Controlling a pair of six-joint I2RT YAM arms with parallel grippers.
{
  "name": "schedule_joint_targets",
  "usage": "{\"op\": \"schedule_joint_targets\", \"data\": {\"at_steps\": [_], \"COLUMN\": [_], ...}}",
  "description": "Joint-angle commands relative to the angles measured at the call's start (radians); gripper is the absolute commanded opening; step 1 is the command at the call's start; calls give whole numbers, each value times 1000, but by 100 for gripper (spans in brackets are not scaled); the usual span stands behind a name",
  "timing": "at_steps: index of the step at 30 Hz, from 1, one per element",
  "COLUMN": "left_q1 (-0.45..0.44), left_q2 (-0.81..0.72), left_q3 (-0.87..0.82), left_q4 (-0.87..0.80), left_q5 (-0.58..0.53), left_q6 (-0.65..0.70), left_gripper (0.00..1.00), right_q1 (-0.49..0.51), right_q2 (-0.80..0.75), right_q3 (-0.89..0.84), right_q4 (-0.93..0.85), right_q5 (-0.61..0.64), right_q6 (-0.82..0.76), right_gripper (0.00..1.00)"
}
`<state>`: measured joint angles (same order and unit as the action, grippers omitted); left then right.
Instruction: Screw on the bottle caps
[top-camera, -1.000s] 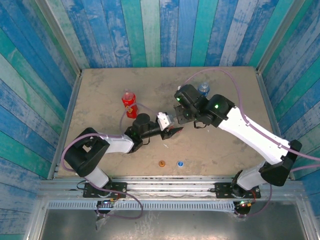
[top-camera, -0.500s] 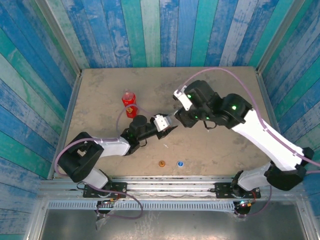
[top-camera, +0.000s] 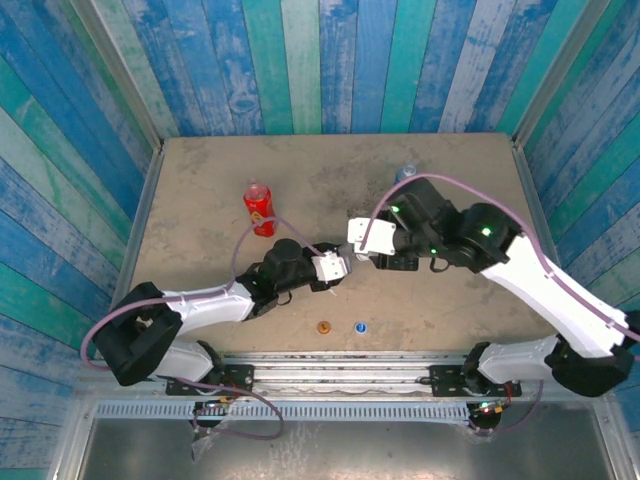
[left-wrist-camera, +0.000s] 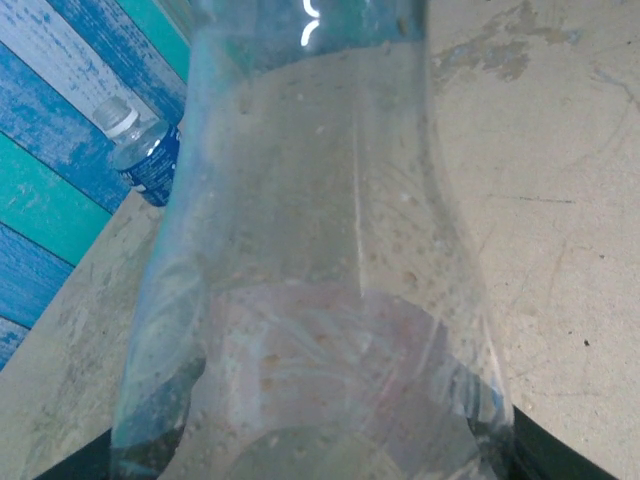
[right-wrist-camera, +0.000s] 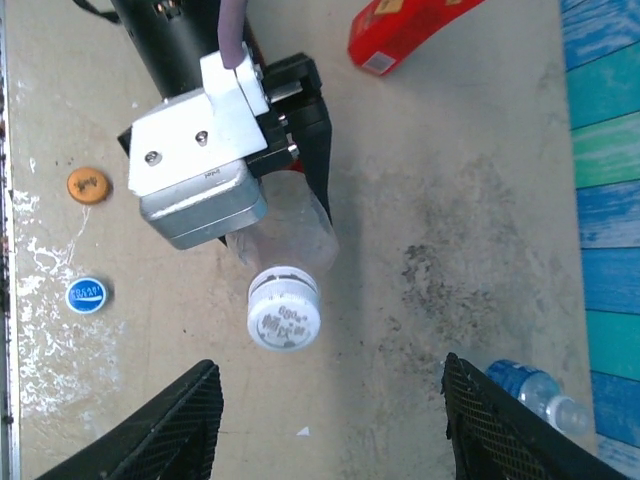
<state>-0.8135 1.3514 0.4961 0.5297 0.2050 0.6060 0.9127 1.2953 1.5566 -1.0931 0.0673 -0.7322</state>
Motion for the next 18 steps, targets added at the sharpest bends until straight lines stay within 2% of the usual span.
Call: {"op": "schedule_joint_targets", "data": {"at_steps": [1, 18], "left_q1": [-4, -4], "left_q2": [-59, -68], "left_q3": [16, 30], "left_q4": [-45, -57], "left_q5": [-18, 12], "left_q6": [16, -2], "left_gripper": [55, 55], "right_q1": [-9, -79], "right_q2": [37, 102], "right_q3": [-5, -78], "right_q4": [-70, -32], "right_q5": [12, -98], "right_q6": [-211, -223], "right_gripper": [58, 49]}}
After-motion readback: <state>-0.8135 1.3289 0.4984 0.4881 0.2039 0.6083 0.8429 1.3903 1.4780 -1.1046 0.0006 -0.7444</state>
